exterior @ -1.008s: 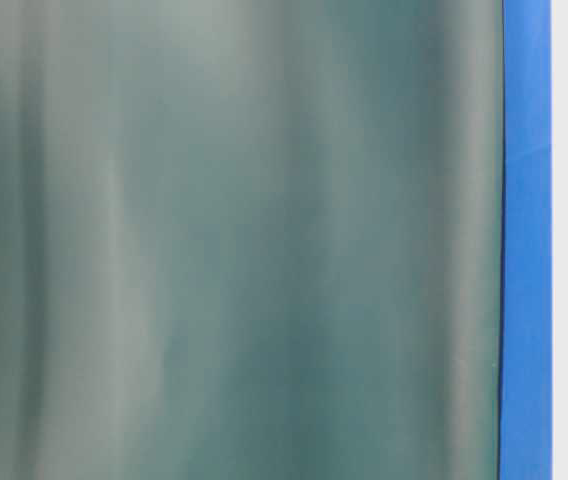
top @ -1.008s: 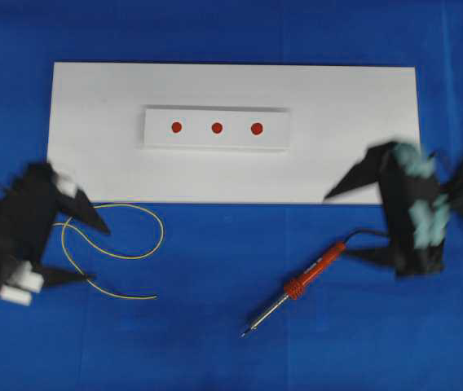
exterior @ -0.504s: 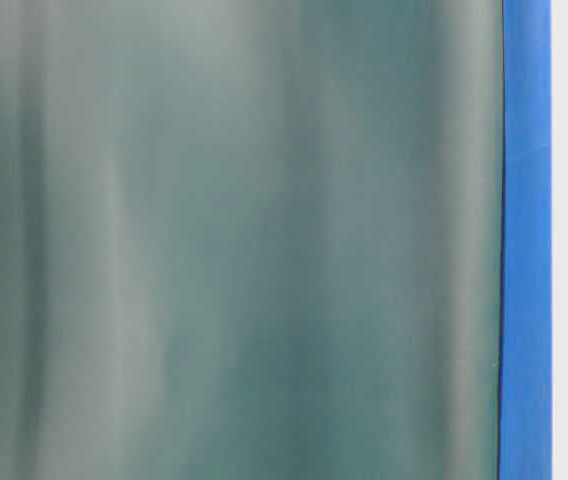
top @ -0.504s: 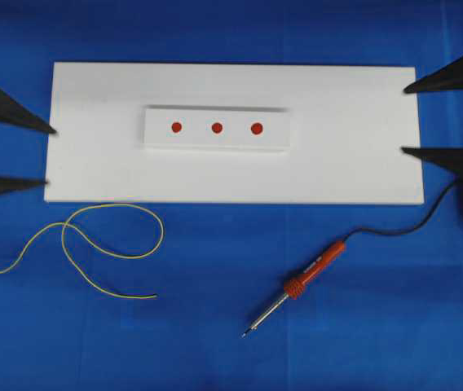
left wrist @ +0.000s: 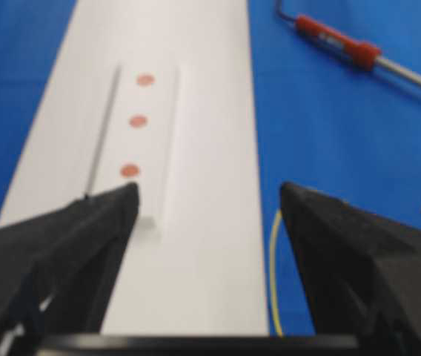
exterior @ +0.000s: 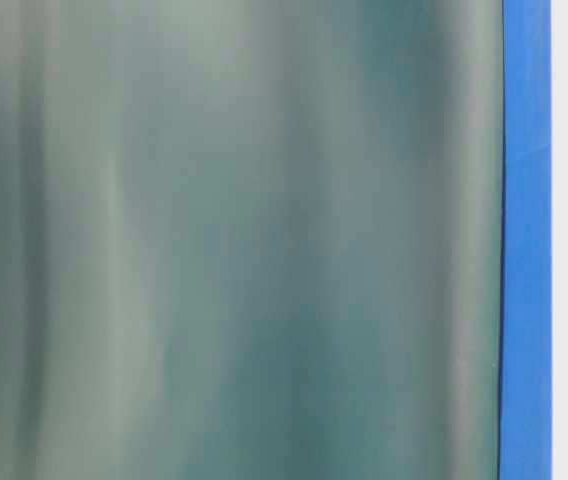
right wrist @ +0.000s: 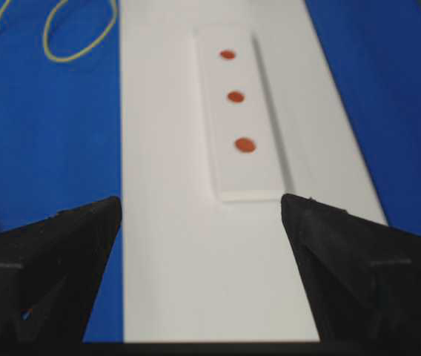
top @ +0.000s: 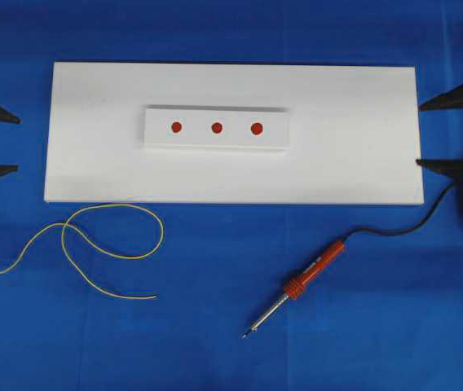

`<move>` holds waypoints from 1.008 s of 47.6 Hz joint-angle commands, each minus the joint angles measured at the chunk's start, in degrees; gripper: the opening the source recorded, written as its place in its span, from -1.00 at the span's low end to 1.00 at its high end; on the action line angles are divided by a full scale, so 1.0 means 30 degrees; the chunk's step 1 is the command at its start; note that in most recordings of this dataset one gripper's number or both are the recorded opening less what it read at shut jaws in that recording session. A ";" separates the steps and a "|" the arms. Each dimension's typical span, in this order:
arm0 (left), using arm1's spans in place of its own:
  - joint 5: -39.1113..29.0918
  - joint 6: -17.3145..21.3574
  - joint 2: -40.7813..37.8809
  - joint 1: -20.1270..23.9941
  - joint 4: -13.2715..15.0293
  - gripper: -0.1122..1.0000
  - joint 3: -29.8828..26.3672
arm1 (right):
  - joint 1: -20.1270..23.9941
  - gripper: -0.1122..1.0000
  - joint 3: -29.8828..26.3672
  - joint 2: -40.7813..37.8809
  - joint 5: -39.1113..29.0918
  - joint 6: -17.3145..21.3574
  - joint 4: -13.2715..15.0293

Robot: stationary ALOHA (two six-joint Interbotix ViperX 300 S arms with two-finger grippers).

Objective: Touch the tip of the soldering iron to the tip of the solder at the mark.

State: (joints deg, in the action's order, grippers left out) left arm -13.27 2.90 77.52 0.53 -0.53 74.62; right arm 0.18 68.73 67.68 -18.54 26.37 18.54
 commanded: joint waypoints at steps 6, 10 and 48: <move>0.0615 -0.0352 -0.0264 0.0059 0.0029 0.49 0.0703 | -0.0059 0.74 0.0850 -0.0527 0.1523 0.0352 -0.0029; 0.1084 -0.0586 -0.0234 0.0059 0.0029 0.49 0.1113 | -0.0059 0.74 0.1025 -0.0557 0.1846 0.0381 -0.0029; 0.1084 -0.0674 -0.0117 0.0059 0.0029 0.49 0.1172 | -0.0059 0.74 0.1084 -0.0732 0.1934 0.0381 0.0000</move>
State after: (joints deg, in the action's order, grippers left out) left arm -10.28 0.79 77.61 0.53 -0.44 79.01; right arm 0.09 72.60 66.36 -13.10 27.42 18.46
